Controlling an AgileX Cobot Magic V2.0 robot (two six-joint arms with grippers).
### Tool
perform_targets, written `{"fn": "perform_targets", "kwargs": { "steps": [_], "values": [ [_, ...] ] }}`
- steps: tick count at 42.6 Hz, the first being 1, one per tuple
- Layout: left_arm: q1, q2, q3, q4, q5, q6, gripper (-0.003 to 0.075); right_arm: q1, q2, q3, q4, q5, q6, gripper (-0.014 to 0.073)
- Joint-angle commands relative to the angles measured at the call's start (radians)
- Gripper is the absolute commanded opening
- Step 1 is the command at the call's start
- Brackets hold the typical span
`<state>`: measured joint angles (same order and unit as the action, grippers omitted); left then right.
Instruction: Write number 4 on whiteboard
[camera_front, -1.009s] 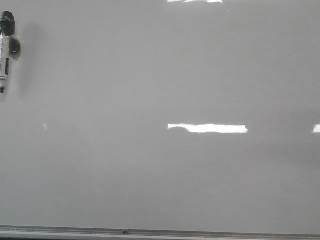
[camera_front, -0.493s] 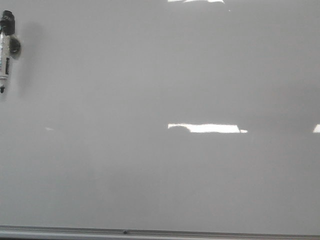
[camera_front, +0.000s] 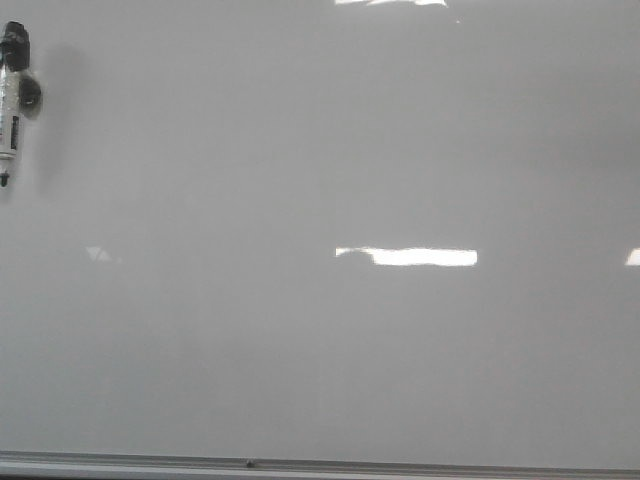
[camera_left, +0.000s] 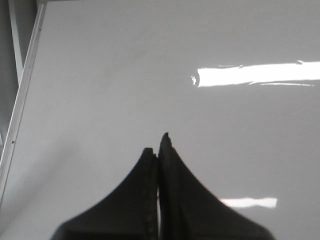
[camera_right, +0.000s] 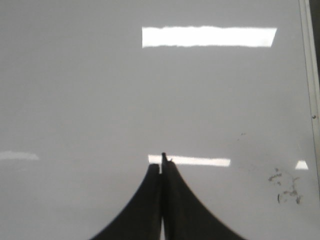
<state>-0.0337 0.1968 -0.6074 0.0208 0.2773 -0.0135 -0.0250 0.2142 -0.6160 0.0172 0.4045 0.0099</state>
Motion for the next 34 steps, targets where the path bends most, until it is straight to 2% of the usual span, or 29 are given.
{"fn": "perform_targets", "kwargs": {
  "steps": [1,10,34],
  "values": [
    [-0.001,0.084,-0.067,0.003,0.002,-0.001,-0.0020,0.001,0.089,-0.061,-0.004,-0.009,-0.010,-0.0069],
    [-0.001,0.212,-0.051,0.003,0.061,-0.001,-0.0020,0.001,0.214,-0.061,-0.004,0.015,-0.010,-0.0069],
    [-0.001,0.455,-0.007,-0.021,0.092,-0.001,-0.0020,0.001,0.516,-0.059,-0.004,0.047,-0.010,-0.0060]
  ]
}}
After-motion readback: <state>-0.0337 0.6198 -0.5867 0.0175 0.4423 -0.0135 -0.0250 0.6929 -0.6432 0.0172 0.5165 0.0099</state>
